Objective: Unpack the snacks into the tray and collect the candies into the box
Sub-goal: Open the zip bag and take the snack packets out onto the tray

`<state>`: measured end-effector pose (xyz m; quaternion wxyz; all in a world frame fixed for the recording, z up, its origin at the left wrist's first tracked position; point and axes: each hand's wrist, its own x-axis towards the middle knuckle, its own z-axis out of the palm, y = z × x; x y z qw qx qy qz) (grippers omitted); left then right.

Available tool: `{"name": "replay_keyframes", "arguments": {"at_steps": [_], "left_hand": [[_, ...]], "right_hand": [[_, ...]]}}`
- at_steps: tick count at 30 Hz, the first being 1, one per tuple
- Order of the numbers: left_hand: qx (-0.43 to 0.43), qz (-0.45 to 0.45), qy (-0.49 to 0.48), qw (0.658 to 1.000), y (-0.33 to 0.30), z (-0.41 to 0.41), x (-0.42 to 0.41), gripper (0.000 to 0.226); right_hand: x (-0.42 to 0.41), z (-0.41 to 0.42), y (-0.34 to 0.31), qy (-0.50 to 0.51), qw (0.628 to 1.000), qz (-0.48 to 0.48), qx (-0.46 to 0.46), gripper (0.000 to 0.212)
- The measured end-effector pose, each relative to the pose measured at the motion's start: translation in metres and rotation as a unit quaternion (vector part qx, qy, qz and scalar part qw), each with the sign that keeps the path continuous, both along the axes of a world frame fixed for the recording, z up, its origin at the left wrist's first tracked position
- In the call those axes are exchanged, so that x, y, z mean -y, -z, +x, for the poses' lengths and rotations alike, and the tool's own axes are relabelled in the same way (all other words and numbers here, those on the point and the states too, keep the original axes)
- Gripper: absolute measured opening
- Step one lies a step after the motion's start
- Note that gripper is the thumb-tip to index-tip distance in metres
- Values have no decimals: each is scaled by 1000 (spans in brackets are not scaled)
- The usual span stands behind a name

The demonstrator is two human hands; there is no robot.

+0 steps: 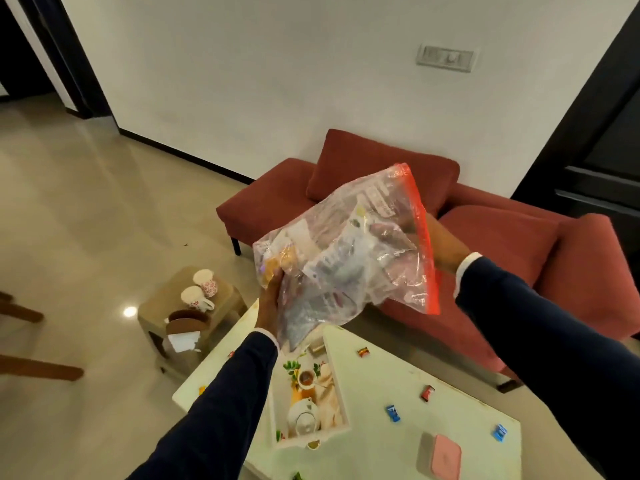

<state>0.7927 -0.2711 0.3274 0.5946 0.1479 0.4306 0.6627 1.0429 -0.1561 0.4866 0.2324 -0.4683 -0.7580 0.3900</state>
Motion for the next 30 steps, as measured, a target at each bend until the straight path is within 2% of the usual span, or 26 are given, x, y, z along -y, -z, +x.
{"name": "replay_keyframes", "arguments": {"at_steps": [3, 5, 7, 11, 13, 15, 19, 24, 27, 30], "left_hand": [[-65, -6, -61, 996, 11, -18, 3, 77], [-79, -31, -103, 991, 24, -32, 7, 64], [-59, -42, -121, 990, 33, -47, 14, 63], [-42, -90, -172, 980, 49, -86, 27, 61], [-38, -92, -192, 976, 58, -109, 28, 62], [-47, -95, -211, 972, 70, -135, 26, 61], [-45, -126, -195, 972, 99, -199, 9, 59], [-25, -157, -176, 972, 128, -266, -8, 66], [-15, -162, -148, 976, 151, -300, -25, 66], [4, -170, -136, 976, 180, -321, -47, 66]], "right_hand": [[-7, 0, 6, 6, 1000, -13, -25, 52], [-9, -2, 22, 37, 993, -86, -78, 60], [-11, -6, 46, 58, 979, -147, -129, 51], [-17, -22, 90, 79, 927, -268, -249, 15], [-21, -33, 109, 106, 902, -303, -289, 13], [-25, -45, 124, 141, 892, -318, -288, 12], [-43, -84, 154, 244, 891, -301, -237, 17], [-65, -126, 203, 327, 891, -269, -161, 19], [-65, -144, 262, 299, 919, -257, -23, 19], [-63, -164, 328, 183, 940, -237, 162, 20]]}}
